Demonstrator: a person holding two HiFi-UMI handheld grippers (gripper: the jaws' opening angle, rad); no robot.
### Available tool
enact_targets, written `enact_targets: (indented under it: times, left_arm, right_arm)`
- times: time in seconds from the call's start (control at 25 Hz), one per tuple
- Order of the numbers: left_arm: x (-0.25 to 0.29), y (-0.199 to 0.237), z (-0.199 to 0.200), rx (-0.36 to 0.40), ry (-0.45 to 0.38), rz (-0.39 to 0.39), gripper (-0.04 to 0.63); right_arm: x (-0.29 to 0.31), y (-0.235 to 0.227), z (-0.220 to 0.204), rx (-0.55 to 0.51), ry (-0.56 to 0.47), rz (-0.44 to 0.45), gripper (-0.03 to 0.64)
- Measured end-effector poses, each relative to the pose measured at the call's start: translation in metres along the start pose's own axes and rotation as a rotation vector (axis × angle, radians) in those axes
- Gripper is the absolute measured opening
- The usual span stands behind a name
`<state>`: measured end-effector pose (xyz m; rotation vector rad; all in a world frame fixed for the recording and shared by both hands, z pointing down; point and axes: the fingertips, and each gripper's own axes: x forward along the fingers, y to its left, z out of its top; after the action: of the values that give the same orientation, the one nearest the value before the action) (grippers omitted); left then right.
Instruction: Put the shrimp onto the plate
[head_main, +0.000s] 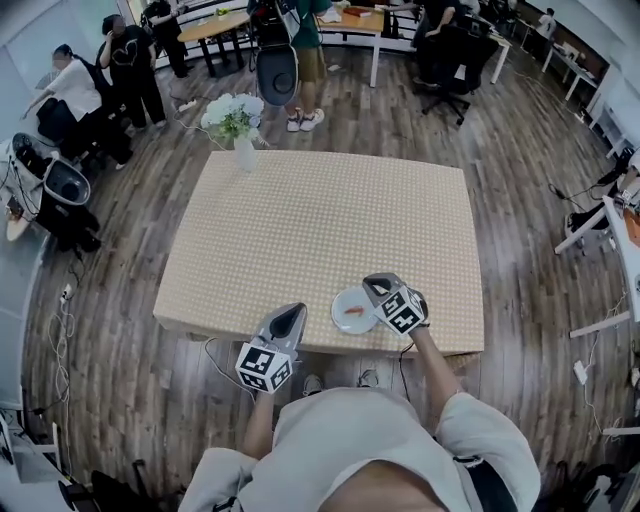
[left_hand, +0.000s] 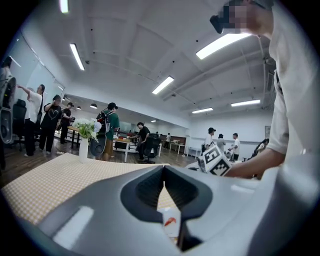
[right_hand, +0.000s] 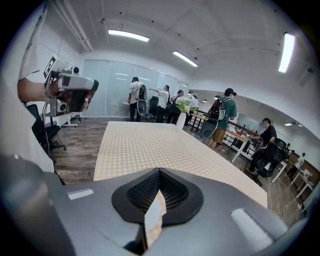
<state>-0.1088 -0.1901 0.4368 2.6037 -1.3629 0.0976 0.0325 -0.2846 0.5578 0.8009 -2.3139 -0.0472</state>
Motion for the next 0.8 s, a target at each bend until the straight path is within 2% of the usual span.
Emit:
enact_targets:
  times: [0.2,0.4,0.6,0.8]
  left_arm:
    - [0.013,-0.014,0.003,0.028,-0.005,-0.041,0.011]
    - [0.03,-0.028,0.008,0.059,0.001,-0.089,0.011]
    - [0.045,-0.043,0.013,0.078,0.002,-0.137,0.011]
    - [0.056,-0.064,0.007,0.084,0.026,-0.185,0.011]
  right_arm:
    - [-0.028,-0.016,0.014,0.144,-0.126,-0.037,-0.002]
    - [-0.059,-0.036,0.03,0.224,-0.253,-0.085,-0.002]
    - [-0.084,-0.045,0.028,0.313,-0.332,-0.124,-0.002]
    - [-0.112,-0.038,0.029,0.406,-0.449,-0.11,-0.002]
